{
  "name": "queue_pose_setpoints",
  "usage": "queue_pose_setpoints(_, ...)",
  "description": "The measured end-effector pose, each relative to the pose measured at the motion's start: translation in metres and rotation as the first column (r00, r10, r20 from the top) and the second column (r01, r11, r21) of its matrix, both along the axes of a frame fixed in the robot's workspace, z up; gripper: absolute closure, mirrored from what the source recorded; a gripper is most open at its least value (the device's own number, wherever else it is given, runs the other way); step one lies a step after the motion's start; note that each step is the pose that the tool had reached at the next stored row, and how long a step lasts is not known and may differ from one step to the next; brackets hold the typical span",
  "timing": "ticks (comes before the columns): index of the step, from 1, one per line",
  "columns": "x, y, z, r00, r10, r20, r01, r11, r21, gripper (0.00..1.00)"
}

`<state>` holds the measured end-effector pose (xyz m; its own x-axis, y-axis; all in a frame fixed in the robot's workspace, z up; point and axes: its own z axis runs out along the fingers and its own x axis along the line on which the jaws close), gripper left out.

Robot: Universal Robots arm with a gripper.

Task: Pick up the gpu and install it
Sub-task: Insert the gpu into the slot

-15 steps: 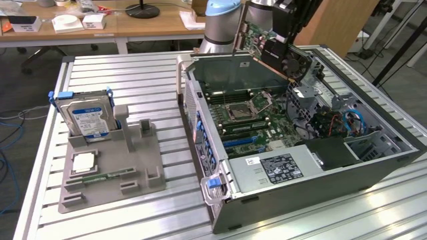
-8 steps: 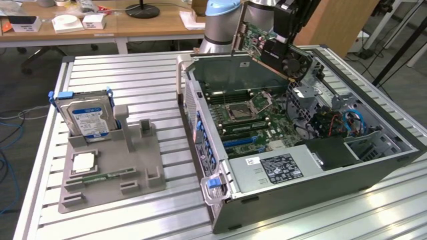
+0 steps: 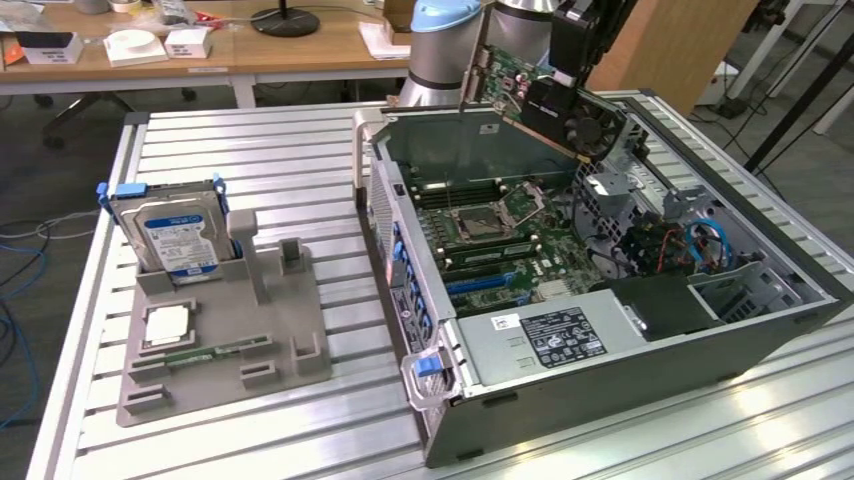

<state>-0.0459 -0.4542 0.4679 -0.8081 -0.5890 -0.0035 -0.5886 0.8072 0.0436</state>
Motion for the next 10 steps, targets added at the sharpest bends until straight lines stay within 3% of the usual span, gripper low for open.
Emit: queue_pose_setpoints(10, 0.0, 0.0, 0.0, 0.9977, 0.068, 0.0, -0.068, 0.9977, 0.0, 0.74)
